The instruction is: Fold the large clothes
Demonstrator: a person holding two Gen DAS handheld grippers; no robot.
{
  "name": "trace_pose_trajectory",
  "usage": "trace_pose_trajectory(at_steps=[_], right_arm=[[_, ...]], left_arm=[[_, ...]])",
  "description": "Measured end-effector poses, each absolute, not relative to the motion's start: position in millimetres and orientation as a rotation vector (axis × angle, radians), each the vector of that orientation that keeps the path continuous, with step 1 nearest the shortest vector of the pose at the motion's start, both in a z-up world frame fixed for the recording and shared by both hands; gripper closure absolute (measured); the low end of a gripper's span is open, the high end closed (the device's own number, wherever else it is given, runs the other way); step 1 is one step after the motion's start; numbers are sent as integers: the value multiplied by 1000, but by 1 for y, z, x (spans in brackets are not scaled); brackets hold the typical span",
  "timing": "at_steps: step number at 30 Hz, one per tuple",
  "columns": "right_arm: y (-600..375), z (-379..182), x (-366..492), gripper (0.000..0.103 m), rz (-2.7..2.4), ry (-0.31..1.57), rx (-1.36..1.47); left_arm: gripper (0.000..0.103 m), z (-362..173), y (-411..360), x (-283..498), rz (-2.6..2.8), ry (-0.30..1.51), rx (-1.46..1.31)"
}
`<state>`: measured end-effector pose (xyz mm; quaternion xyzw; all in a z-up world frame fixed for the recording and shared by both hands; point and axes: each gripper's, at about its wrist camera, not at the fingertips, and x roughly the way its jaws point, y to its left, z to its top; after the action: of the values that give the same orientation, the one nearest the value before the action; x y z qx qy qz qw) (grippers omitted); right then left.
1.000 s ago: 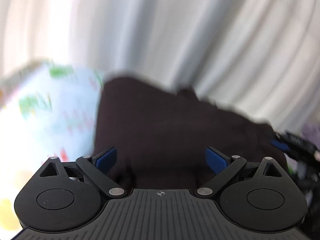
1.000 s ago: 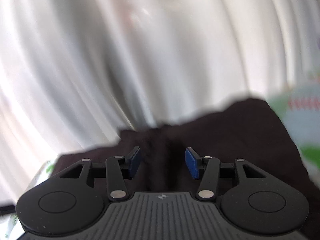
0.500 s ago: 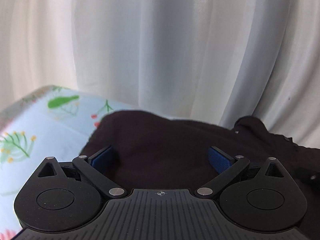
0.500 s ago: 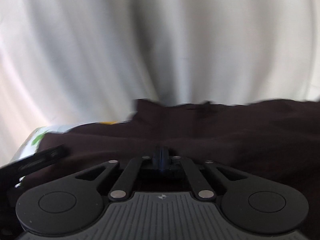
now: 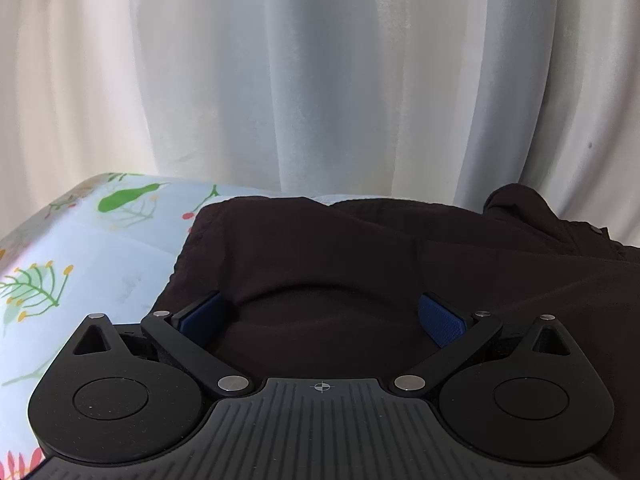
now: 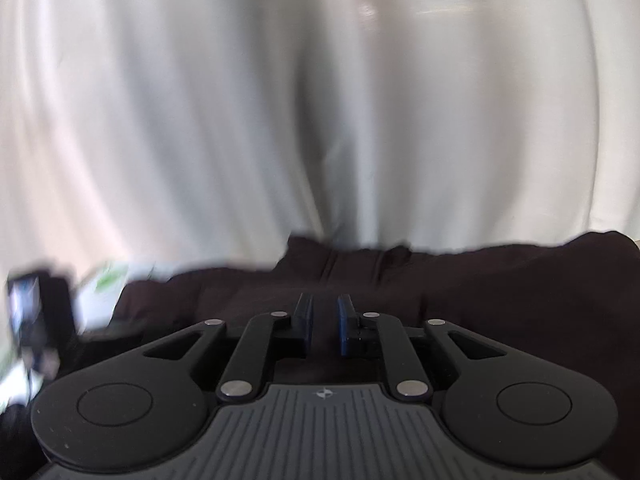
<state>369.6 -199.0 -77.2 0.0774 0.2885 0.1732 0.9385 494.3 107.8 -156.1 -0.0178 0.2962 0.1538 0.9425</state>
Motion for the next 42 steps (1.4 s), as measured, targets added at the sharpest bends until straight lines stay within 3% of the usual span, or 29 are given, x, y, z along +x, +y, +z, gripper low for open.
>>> trace_pose_trajectory(at_steps=[7,18,31,32,34,38,42], right_arm=[[-199,-114,364,101,330,641,13],[-205,-104,347,101,319,679,14],[-186,-85,342,101,266,761,-192],[-188,-81,338,96,258,781,-212],[-197,-74,325,67,218,794,-262],[-237,-59,270,60,223,766,-284],[-305,-50,187,29,218,757,-205]], left_arm=[[0,-152,107,488,291,629,-19],[0,-132,103,399,177,703,14],[0,-128,107,380,184,813,37],[0,-124,106,375,186,828,46],[0,-113,101,358,158,829,55],[0,-82,98,297,42,804,-65],[0,-41,102,211,-82,736,-187]])
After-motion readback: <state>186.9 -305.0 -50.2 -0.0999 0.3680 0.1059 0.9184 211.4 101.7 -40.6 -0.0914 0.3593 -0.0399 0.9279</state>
